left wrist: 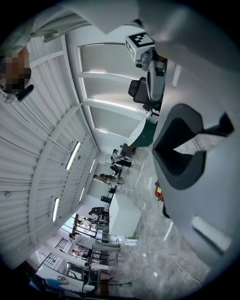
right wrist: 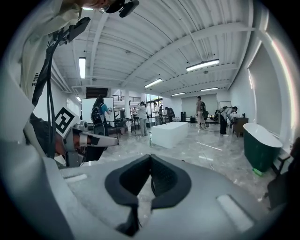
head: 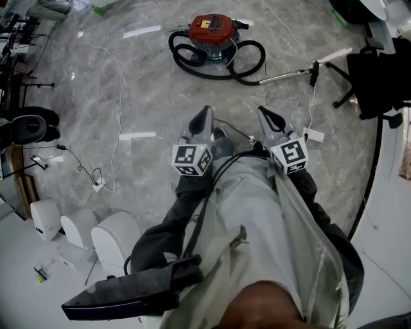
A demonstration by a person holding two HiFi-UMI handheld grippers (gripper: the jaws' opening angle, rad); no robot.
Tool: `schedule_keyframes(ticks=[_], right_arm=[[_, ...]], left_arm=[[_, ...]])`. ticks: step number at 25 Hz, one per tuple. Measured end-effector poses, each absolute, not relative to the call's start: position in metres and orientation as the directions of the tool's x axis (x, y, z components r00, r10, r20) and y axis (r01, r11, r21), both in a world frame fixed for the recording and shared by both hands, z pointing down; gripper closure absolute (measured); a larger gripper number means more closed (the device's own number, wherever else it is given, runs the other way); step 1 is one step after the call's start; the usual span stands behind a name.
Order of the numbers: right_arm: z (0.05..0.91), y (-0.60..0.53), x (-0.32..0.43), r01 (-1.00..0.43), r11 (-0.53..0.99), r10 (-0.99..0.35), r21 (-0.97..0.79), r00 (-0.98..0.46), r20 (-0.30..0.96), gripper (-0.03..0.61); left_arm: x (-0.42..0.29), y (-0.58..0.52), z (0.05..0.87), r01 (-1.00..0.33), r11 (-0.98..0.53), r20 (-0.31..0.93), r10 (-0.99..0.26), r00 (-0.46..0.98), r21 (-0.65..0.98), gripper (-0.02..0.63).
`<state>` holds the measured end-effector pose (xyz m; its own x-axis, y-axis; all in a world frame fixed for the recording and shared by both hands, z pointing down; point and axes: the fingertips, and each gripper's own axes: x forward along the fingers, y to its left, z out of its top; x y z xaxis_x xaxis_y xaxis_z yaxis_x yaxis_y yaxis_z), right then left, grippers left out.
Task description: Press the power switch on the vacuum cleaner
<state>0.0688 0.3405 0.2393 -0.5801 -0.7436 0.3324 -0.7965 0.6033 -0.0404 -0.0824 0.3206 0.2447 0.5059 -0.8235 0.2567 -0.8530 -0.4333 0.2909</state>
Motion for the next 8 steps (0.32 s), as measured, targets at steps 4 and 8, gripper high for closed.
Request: schedule_keyframes(ticks=[4,8], right_arm=[[0.237,0.354,0.078,-0.782,0.622,-0.730,-0.037,-0.597,0.332,0.577],[0.239,0.370,0.089,-0.767,0.641,-0.714,-0.035,-0.612,0.339,0.577]], left_arm=[[-0.071,0.336,0.248,-0.865,-0.408,0.264,-0.835,0.483,0.293,0.609],[-0.054,0.348,0.253,-0.869,-0.396,0.269,-0.839,0.474,0.297,0.609]])
